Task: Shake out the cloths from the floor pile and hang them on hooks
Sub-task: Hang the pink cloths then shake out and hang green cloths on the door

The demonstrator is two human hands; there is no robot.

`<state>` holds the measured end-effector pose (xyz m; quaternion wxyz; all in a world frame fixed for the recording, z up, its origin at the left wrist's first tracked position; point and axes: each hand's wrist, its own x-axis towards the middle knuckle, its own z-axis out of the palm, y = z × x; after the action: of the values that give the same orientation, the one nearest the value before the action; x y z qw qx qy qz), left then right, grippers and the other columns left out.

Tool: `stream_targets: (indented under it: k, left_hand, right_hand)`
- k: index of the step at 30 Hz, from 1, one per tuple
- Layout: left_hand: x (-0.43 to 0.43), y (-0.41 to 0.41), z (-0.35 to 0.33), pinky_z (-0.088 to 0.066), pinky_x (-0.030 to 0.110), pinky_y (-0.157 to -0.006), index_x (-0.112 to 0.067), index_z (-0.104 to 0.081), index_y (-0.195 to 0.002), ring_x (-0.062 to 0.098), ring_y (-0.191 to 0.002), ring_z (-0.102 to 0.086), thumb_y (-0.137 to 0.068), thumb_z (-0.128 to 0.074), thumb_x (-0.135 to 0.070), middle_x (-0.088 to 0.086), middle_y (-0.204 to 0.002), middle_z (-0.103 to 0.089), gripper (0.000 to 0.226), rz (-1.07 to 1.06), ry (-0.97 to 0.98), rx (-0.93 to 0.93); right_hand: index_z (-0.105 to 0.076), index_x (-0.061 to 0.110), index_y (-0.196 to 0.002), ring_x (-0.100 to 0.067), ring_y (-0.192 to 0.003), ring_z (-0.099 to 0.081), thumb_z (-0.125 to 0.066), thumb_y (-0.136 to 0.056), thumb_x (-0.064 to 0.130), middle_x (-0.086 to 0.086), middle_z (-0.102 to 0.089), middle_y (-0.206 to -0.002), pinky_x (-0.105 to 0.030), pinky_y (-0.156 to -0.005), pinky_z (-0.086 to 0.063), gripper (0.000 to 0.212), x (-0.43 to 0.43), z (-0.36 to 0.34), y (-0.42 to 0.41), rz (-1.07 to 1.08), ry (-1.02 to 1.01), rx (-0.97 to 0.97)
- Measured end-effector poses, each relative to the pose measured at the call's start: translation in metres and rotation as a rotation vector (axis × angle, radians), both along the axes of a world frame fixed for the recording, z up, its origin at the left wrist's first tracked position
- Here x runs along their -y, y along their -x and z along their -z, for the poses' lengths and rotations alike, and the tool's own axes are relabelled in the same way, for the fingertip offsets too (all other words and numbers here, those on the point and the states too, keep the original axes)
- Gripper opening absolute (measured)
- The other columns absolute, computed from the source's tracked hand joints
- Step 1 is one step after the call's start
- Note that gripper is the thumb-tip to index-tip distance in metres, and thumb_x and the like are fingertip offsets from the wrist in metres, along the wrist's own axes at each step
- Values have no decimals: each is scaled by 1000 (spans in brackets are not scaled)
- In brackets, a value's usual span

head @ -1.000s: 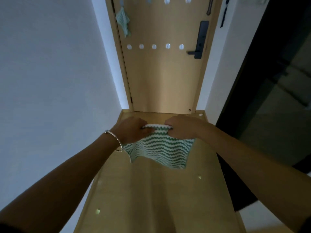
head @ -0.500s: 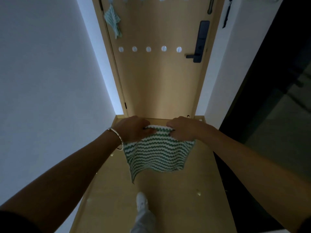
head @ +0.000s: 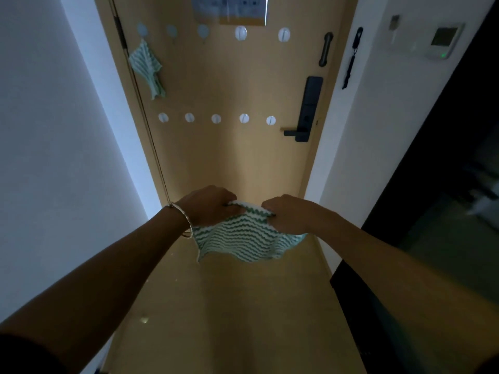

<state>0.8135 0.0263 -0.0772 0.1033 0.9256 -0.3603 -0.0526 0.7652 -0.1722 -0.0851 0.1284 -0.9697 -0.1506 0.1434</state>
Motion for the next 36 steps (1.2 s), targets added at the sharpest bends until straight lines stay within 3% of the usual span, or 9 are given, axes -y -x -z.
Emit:
stream_targets:
  k: [3,8,10,13,19,23,27,31,36]
  left_hand:
    - [-7,-37,3,-38,30,-62,-14,-56,-77,20,-71,-53,-96,-44,-42,3,-75,-55,36,11,-29,25]
    - [-18,-89,5,-42,32,-63,-13,-57,-81,21,-72,-56,-97,-39,-45,4,-75,-59,40,-51,47,27]
    - [-22,-108,7,-43,32,-65,-14,-58,-84,20,-74,-57,-97,-37,-45,4,-78,-60,40,-77,42,34]
    - [-28,-146,13,-46,34,-68,-12,-60,-87,20,-77,-59,-97,-37,-46,6,-83,-64,42,-122,34,65]
    - [-30,-246,12,-47,34,-69,-14,-58,-83,22,-78,-60,-97,-40,-45,6,-82,-64,39,-215,5,135]
    - [-27,-322,-1,-48,35,-69,-13,-59,-81,19,-70,-57,-96,-36,-50,4,-75,-61,46,-269,-52,138]
    - [-25,-386,-2,-49,34,-71,-14,-61,-86,18,-74,-59,-96,-36,-50,4,-81,-64,46,-331,-60,119]
    - [-25,-422,11,-49,31,-73,-15,-63,-91,14,-72,-56,-97,-35,-50,3,-85,-65,45,-360,-113,63]
    - [-39,-466,29,-53,35,-76,-15,-64,-93,17,-77,-62,-95,-32,-55,4,-87,-68,51,-430,-45,-10]
  right_hand:
    - [-58,6,-103,-25,-97,-57,-45,-97,14,-9,-62,-106,-34,-80,-43,17,-9,2,-33,-16,46,-6]
    - [-47,22,-76,-23,-91,-55,-44,-98,16,-12,-62,-106,-37,-84,-46,22,-17,-4,-94,-20,9,19]
    - [-53,17,-89,-24,-96,-56,-44,-98,19,-11,-62,-110,-36,-85,-46,13,-21,1,-121,-41,12,1]
    - [-55,12,-111,-27,-103,-56,-43,-98,20,-12,-59,-118,-32,-82,-43,19,-32,8,-172,-88,31,-24]
    - [-55,15,-128,-26,-112,-54,-43,-99,20,-8,-58,-128,-26,-85,-39,32,-39,13,-286,-167,-23,1]
    - [-60,8,-110,-21,-100,-54,-44,-98,18,-10,-61,-118,-22,-76,-32,23,-30,1,-375,-198,-87,17]
    - [-46,18,-79,-18,-87,-49,-43,-96,16,-5,-55,-94,-27,-75,-34,18,-27,0,-448,-240,-92,53]
    - [-43,22,-75,-17,-85,-48,-42,-97,20,-1,-52,-92,-28,-74,-35,23,-32,8,-491,-280,-73,1]
    - [-51,15,-79,-23,-83,-58,-44,-97,26,-5,-59,-87,-32,-72,-43,22,-44,18,-535,-263,-163,-89]
